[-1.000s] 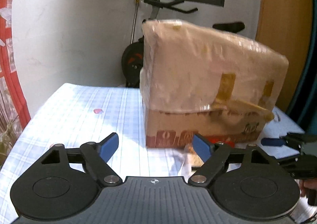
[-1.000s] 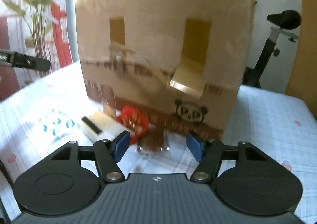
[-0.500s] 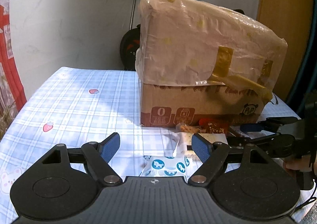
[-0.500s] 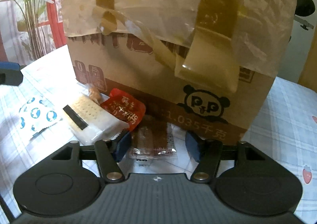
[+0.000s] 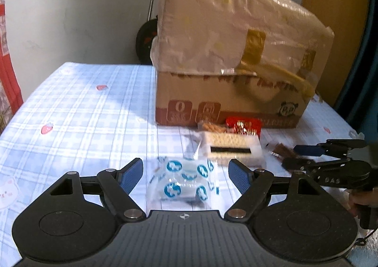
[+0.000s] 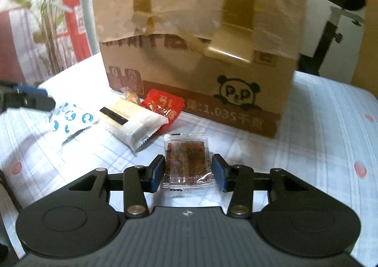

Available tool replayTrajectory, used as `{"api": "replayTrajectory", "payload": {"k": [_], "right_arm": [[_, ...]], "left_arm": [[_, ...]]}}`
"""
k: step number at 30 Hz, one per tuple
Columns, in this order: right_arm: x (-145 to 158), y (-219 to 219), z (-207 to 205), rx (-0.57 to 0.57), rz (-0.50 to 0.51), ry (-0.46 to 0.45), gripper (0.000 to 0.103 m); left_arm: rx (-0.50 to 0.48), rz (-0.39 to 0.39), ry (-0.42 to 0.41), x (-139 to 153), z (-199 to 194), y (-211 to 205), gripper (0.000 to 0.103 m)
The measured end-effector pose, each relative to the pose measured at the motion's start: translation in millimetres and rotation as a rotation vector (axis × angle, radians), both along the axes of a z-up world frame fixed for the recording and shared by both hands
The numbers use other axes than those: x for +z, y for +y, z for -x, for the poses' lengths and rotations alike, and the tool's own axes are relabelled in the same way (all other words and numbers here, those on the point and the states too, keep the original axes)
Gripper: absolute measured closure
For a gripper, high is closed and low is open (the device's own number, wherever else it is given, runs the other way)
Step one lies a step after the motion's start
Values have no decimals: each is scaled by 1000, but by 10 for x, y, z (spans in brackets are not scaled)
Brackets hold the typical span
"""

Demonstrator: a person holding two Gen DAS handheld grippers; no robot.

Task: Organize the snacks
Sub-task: 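Grasp the blue-and-white printed bag with the left tool while the right tool grasps the brown clear packet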

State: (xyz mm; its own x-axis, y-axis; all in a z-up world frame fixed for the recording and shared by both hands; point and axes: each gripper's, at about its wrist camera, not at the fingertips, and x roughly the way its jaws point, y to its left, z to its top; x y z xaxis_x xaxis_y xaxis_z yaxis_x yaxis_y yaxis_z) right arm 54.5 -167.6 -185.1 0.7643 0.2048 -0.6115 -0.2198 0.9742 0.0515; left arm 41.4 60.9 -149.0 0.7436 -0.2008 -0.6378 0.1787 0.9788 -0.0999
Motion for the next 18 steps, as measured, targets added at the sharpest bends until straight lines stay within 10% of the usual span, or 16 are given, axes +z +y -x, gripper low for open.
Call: {"api": "replayTrajectory", "payload": {"k": [7,18], "right_arm": [[-24,98,9,-2,59,-28,56],[-26,76,12,1,43,-26,56]], "left_arm": [[88,120,55,4,80,91,22],[83,-6,87,-179,-226,-28,21]]}}
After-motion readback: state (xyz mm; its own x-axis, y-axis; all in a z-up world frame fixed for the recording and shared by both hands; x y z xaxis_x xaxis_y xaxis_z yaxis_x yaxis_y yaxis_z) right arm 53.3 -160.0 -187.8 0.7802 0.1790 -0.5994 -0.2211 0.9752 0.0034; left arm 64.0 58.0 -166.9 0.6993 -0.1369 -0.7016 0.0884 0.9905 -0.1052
